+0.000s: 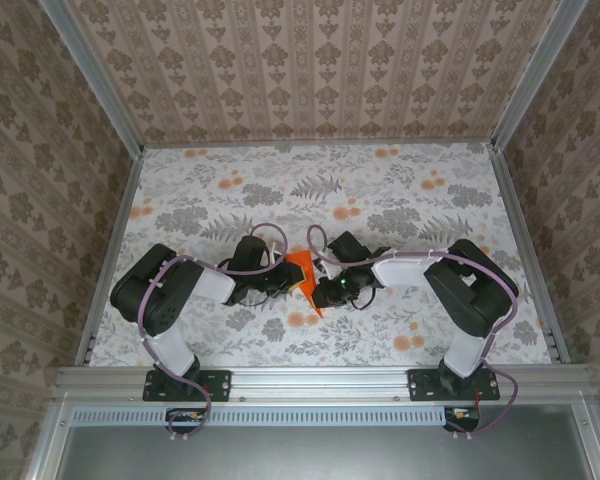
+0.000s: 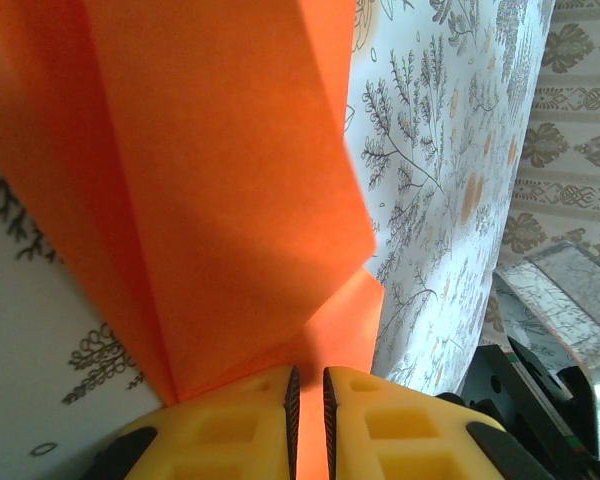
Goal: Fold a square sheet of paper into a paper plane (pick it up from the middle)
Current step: Fold the wing for the fifth time at the center of the table.
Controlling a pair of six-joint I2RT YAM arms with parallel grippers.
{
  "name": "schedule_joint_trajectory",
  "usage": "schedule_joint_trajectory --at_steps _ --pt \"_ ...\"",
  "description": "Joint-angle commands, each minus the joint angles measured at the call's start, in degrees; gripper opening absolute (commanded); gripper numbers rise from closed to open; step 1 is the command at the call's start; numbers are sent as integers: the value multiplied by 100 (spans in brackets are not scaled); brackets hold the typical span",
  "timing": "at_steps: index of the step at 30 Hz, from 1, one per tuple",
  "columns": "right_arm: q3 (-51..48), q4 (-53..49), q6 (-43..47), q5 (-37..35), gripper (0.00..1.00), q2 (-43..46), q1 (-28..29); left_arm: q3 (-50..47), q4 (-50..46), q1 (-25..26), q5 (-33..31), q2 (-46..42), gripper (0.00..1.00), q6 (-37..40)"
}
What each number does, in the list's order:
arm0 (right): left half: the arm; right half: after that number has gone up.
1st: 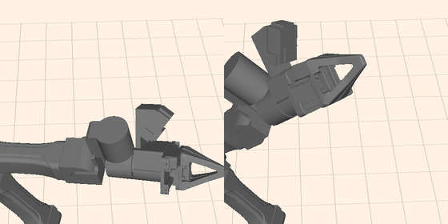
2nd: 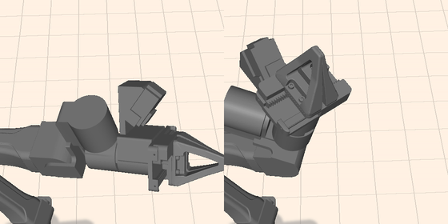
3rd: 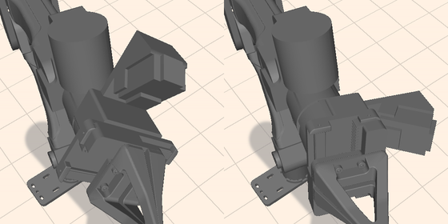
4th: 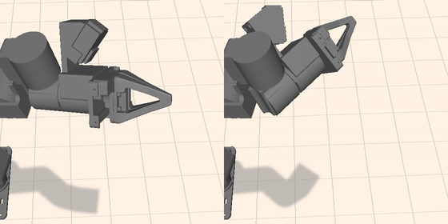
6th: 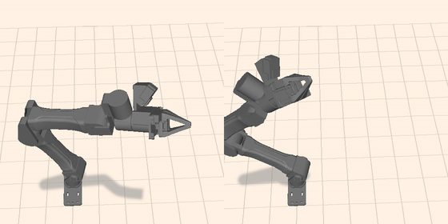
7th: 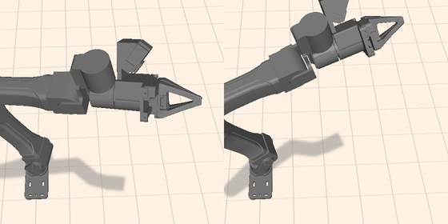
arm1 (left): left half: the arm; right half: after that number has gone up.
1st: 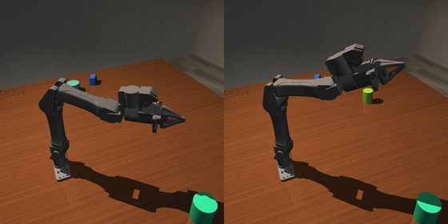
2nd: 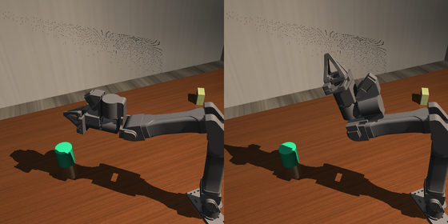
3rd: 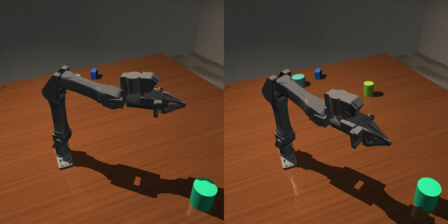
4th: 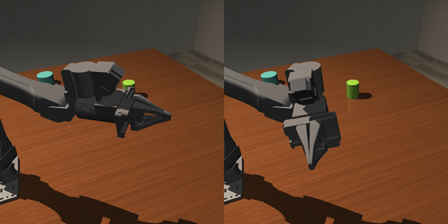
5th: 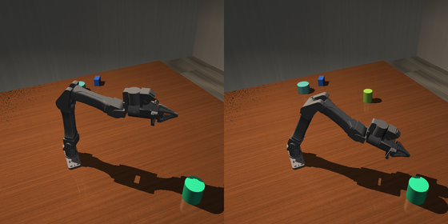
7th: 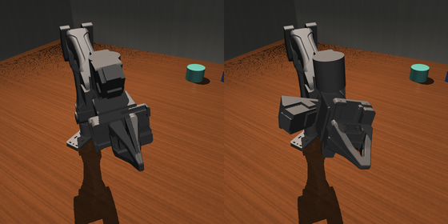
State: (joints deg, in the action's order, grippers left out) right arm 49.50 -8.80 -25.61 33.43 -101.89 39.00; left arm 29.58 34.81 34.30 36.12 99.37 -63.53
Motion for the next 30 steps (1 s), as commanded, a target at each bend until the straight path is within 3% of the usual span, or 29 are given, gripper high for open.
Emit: schedule_joint_trajectory --at_steps 1,11,18,30 --pt "234 -556 385 -126 12 -287 97 -119 -80 -55 -17 -104 18 -106" --pt "934 -1638 1317 -1243 10 -426 143 -29 -87 -99 36 -137 18 -68" --pt "1155 -1712 1588 -1064 12 -468 140 178 -141 -152 36 46 18 33" --pt "842 -1359 803 -744 23 -75 66 131 -365 -161 1 186 18 51"
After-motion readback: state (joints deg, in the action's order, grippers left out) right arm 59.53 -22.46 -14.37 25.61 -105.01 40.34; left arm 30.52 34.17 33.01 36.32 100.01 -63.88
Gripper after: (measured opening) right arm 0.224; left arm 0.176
